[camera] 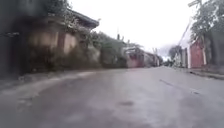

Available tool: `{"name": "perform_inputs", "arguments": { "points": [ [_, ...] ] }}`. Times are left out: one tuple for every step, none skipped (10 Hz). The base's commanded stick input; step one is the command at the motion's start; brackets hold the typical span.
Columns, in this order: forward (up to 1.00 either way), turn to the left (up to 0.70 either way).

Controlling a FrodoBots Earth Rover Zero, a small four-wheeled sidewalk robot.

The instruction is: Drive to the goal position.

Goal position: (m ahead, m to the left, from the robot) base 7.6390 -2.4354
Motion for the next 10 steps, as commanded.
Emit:
{"name": "perform_inputs", "arguments": {
  "points": [
    [1.0,0.0],
    [1.0,0.0],
    [1.0,0.0],
    [1.0,0.0],
    [1.0,0.0],
    [1.0,0.0],
    [1.0,-0.01],
    [1.0,-0.11],
    [1.0,-0.4],
    [1.0,-0.4]
  ]
}}
